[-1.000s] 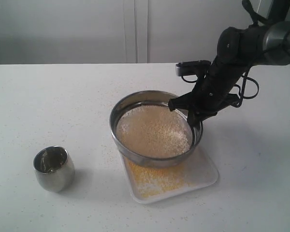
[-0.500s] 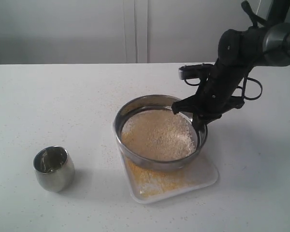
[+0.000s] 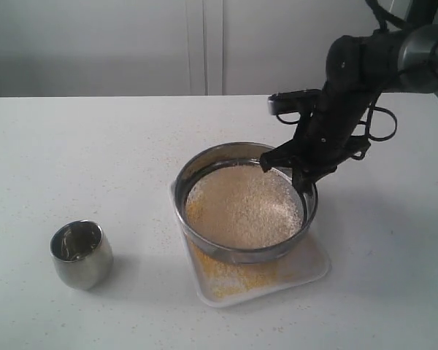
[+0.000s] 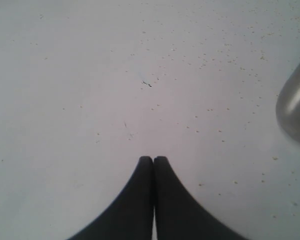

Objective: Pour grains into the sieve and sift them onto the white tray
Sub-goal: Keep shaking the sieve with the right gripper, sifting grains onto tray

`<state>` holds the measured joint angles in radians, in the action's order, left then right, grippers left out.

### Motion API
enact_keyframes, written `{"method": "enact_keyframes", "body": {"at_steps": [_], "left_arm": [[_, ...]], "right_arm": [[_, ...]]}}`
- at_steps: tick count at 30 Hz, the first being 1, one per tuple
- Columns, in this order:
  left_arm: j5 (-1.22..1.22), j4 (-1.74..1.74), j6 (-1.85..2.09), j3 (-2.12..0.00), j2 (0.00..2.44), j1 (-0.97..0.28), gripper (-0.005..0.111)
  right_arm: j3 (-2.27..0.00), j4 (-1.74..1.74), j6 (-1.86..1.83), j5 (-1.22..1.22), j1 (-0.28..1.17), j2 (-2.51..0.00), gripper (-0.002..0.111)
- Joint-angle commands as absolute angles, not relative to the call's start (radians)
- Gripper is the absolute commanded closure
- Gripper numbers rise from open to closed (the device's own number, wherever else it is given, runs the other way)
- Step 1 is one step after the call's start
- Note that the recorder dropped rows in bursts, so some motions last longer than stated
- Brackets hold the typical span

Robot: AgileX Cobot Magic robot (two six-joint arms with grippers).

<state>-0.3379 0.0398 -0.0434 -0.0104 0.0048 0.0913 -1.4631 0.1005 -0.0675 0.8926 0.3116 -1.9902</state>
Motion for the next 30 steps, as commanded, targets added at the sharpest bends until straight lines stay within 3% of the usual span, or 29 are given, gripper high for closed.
{"method": "enact_keyframes", "body": {"at_steps": [1, 6, 11, 15, 19, 25, 30], "left_arm": [[-0.355, 0.052, -0.04, 0.0, 0.0, 0.091, 0.107], [-0.355, 0.052, -0.04, 0.0, 0.0, 0.091, 0.107], [-0.355, 0.052, -0.04, 0.0, 0.0, 0.091, 0.107], [-0.355, 0.052, -0.04, 0.0, 0.0, 0.091, 0.107], [-0.355, 0.052, -0.04, 0.0, 0.0, 0.091, 0.107], [-0.355, 0.052, -0.04, 0.0, 0.0, 0.091, 0.107], [-0.355, 0.052, -0.04, 0.0, 0.0, 0.091, 0.107]], "right_arm": [[-1.476, 0.0, 0.146, 0.795, 0.291, -1.983, 0.108], [-1.472, 0.107, -0.074, 0.915, 0.328, -1.977, 0.108], [-1.494, 0.0, 0.127, 0.822, 0.298, -1.995, 0.108], [-1.5, 0.172, -0.132, 0.96, 0.331, -1.988, 0.108], [-1.5, 0.043, 0.058, 0.818, 0.322, -1.996, 0.108], [-1.488, 0.217, -0.149, 0.996, 0.337, -1.992, 0.108], [-1.49, -0.008, 0.153, 0.878, 0.304, -2.003, 0.108]]}}
